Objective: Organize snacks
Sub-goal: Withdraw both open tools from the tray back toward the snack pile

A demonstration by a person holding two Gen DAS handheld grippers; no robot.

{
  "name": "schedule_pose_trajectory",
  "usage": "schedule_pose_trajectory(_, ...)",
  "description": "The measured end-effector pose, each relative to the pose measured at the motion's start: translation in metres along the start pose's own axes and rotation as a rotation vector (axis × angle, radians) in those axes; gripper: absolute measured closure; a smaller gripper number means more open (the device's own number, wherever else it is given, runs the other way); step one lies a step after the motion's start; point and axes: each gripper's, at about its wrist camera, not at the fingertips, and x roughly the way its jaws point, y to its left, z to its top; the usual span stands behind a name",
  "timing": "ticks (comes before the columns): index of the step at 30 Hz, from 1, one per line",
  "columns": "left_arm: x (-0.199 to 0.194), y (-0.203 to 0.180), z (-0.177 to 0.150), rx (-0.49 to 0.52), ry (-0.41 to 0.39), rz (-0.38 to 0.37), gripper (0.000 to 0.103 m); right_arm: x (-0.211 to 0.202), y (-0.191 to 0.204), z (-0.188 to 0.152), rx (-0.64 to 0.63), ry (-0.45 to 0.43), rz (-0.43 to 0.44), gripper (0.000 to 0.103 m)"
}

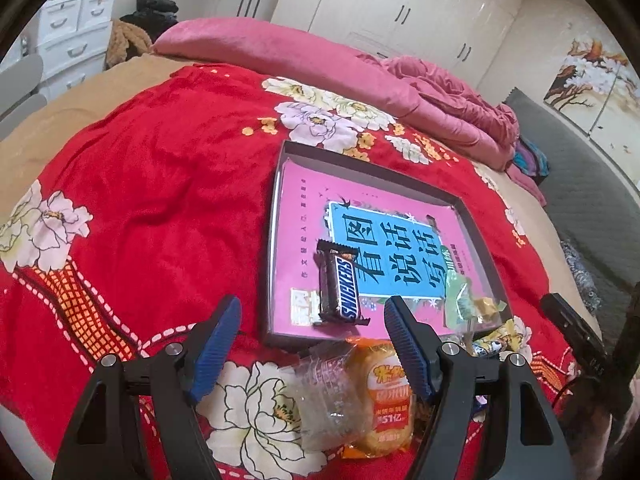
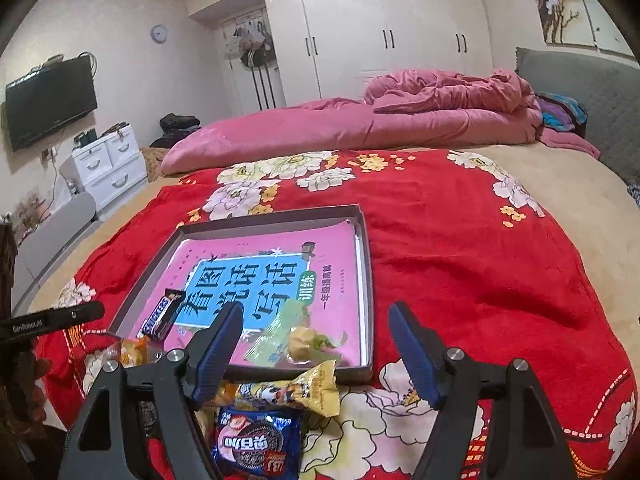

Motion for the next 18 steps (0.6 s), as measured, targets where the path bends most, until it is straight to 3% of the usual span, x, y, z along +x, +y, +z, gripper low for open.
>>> schedule_pose_trajectory(18, 0.001, 0.001, -0.012, 0.001, 0.049, 0.037, 0.028, -0.007, 0.044, -0.017, -0.124, 0.021, 0.046, 0.028)
